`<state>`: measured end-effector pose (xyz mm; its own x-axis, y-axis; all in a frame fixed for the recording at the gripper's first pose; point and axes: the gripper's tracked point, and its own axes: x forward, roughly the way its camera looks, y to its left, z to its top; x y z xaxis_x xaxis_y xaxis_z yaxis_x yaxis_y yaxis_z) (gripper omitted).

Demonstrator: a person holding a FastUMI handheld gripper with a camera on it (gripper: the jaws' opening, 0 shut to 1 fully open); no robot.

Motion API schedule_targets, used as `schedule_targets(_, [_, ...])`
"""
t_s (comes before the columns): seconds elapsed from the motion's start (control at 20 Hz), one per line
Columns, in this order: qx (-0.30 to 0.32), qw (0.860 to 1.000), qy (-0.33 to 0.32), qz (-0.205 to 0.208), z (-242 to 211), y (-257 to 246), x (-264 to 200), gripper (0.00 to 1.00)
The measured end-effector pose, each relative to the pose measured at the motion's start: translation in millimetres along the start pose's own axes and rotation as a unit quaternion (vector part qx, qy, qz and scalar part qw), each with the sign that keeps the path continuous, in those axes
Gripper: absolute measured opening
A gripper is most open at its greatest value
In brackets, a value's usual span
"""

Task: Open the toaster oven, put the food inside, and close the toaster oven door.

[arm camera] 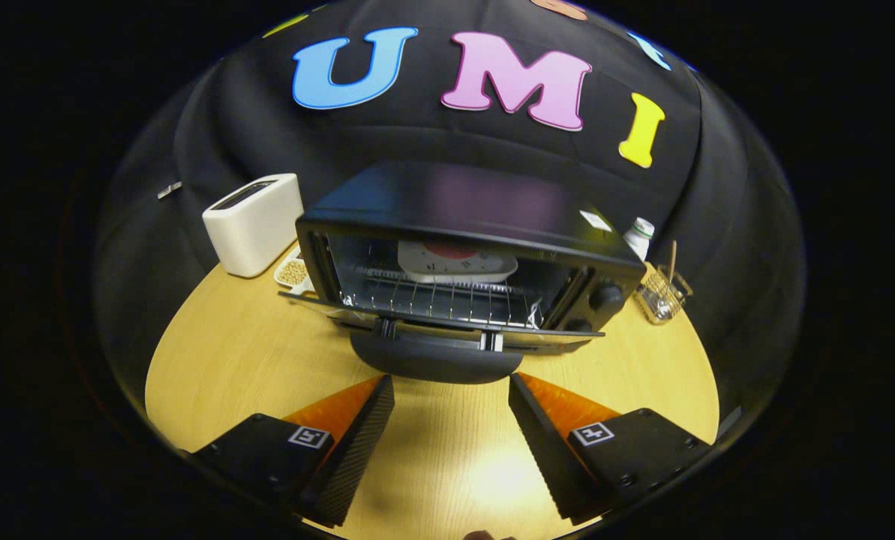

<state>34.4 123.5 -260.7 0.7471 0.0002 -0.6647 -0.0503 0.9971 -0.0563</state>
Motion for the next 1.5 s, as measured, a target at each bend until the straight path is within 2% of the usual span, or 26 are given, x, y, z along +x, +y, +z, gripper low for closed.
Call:
schedule_targets(0.35, [-0.007,0.991,-0.13,0.008,59,-26,-82,0.99])
schedule_targets(0.55, [0.012,0.982,-0.189,0.003,87,-75,-119,0.99])
schedule_targets(0.75, [0.005,0.969,-0.245,-0.028,108,-128,-157,0.98])
schedule_targets(0.95, [0.033,0.962,-0.266,-0.056,103,-177,-196,0.98])
schedule_targets(1.05, [0.055,0.957,-0.281,-0.051,95,-190,-221,0.98])
schedule_targets(1.25, [0.037,0.944,-0.317,-0.083,76,-224,-262,0.98])
schedule_targets(1.5, [0.077,0.954,-0.283,-0.068,52,-225,-274,0.98])
